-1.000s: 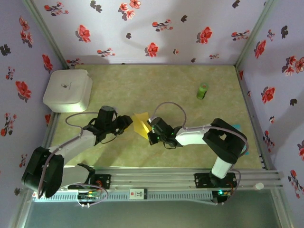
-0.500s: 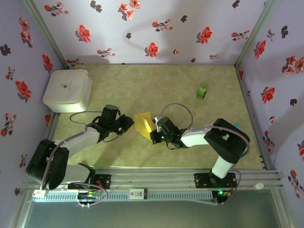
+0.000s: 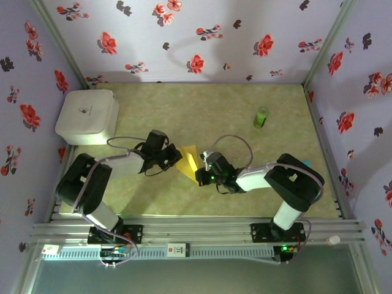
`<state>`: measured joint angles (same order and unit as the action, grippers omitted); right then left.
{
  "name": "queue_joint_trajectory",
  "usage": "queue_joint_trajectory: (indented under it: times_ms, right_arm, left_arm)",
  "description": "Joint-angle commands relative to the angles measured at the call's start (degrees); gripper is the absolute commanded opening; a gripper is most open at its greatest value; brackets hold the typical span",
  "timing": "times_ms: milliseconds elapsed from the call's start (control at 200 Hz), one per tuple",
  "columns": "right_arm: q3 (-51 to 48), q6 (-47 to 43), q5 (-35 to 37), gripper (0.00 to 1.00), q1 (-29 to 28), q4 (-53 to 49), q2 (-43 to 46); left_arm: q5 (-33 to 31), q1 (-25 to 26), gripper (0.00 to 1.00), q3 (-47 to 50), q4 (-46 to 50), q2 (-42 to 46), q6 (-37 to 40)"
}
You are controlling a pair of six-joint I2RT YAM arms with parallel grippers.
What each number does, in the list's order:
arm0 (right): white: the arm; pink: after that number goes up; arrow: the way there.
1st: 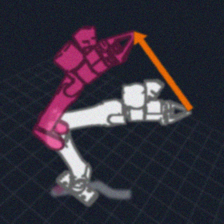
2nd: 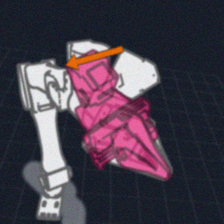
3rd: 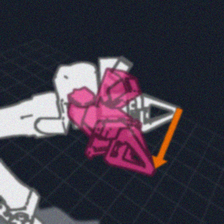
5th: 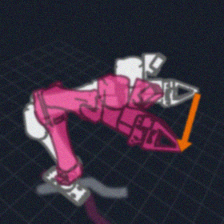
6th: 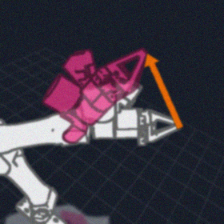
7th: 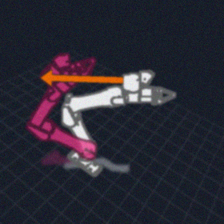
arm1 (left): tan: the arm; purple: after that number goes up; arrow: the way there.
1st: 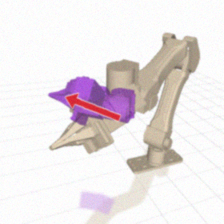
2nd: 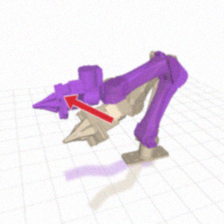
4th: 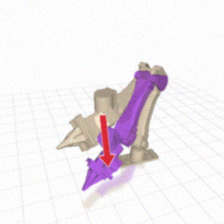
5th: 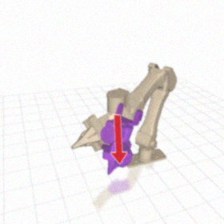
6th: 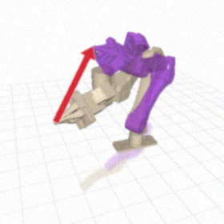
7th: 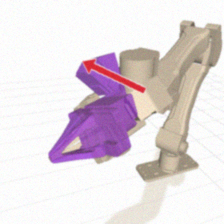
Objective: Fold a paper plane with a square sheet of paper (pick it up from the middle)
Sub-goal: Fourth fold the wing at the center of the table.
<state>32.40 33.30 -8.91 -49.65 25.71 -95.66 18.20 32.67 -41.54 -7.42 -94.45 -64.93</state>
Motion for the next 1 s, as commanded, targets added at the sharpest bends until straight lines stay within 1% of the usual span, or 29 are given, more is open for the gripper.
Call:
queue_joint_trajectory:
  times_ms: [0,135,280,565,835,995]
  right_arm:
    - [-0.55,0.96,-0.45,0.03,0.44,-2.72,0.22]
    - [-0.25,2.30,-1.37,0.04,0.44,-1.89,-0.16]
    - [-0.06,2.77,-1.55,0.04,0.47,-1.75,0.20]
    - [0.90,3.10,-2.67,0.06,0.46,-2.67,-0.20]
    - [2.38,3.61,-5.17,0.06,0.45,-3.41,-1.29]
    - [2.66,5.06,-4.96,0.07,0.51,-3.68,-1.82]
  left_arm:
    - [0.18,0.90,0.02,-0.62,-1.58,-2.20,0.89]
    - [-0.98,1.74,0.01,1.78,-3.29,-2.92,-1.27]
    - [-2.60,2.47,0.00,4.22,-4.01,-1.78,-3.13]
    - [-5.26,2.84,0.00,6.07,-2.45,0.74,-3.50]
    - [-7.15,3.50,0.00,7.14,-2.29,2.38,-4.92]
    - [-8.34,3.90,0.00,7.94,-2.34,3.33,-5.91]
